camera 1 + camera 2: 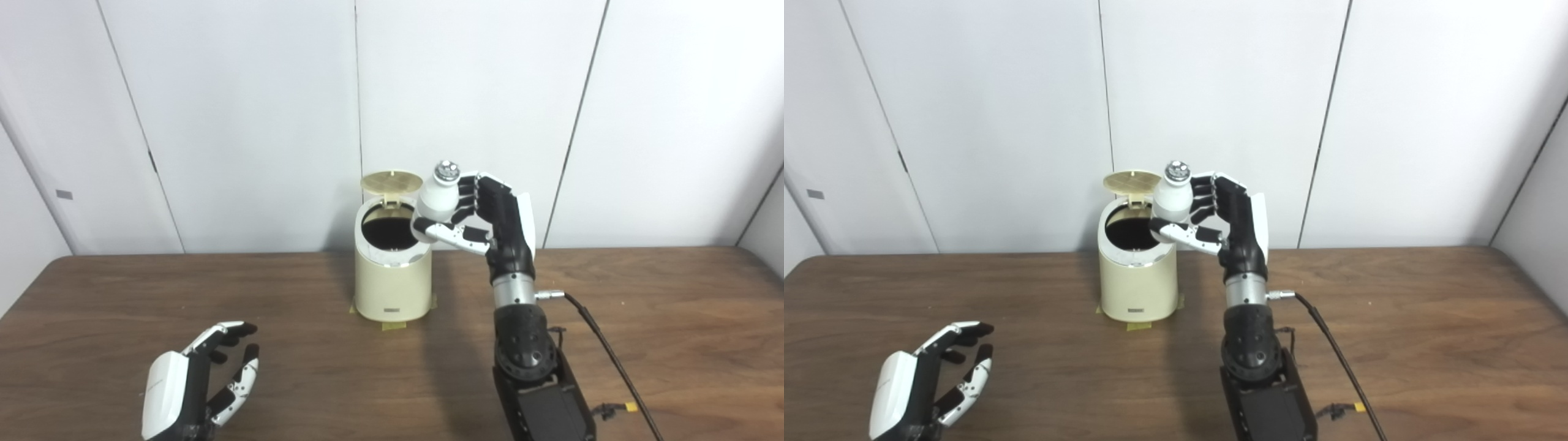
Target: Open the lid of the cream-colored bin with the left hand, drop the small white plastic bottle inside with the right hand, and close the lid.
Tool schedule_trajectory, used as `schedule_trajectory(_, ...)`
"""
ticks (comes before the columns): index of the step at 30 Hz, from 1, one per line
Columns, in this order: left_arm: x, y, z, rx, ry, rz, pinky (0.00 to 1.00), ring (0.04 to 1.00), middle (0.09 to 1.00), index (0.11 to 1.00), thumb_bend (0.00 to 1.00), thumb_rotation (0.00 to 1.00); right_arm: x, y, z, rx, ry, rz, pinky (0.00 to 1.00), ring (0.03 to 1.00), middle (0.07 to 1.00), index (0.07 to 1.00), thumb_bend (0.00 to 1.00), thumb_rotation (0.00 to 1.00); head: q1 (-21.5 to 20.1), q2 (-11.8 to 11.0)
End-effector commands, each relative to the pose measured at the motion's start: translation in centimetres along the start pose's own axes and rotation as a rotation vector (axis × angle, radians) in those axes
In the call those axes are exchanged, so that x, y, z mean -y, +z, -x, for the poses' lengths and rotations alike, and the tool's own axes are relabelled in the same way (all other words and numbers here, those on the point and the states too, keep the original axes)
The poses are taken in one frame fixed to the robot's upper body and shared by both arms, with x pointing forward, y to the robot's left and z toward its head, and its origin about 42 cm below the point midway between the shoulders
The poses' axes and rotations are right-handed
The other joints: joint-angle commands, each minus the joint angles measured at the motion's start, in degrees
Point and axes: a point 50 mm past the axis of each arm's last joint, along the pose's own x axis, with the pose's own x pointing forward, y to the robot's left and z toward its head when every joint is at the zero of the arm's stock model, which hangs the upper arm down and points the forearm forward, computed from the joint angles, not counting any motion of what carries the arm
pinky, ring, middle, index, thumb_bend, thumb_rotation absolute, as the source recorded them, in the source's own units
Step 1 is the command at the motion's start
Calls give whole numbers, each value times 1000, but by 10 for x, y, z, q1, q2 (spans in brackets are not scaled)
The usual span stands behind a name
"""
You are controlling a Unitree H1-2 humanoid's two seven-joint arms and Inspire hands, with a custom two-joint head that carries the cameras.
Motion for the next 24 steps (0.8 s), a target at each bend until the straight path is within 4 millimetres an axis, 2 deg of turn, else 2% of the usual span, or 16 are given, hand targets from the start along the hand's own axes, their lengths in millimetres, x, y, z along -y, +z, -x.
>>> schedule_trajectory(1,15,1,17,-34,-17,39,575,679,696,676,259,399,-9,26,-20,118,-10,-34,360,452,481,477,521,0,1,0)
schedule_trajectory(11,18,1,18,-32,-17,47,569,676,700,677,255,348,-26,20,-32,83,-6,-55,368,455,483,483,520,0,6,-4)
schedule_trajectory(15,19,2,18,-40,-18,43,573,681,704,680,255,385,-32,16,-37,92,-4,-52,370,450,481,483,520,0,7,-5)
schedule_trajectory(24,21,6,19,-27,-21,45,568,677,701,681,247,357,-42,0,-37,54,22,-12,381,452,484,479,520,0,15,-7)
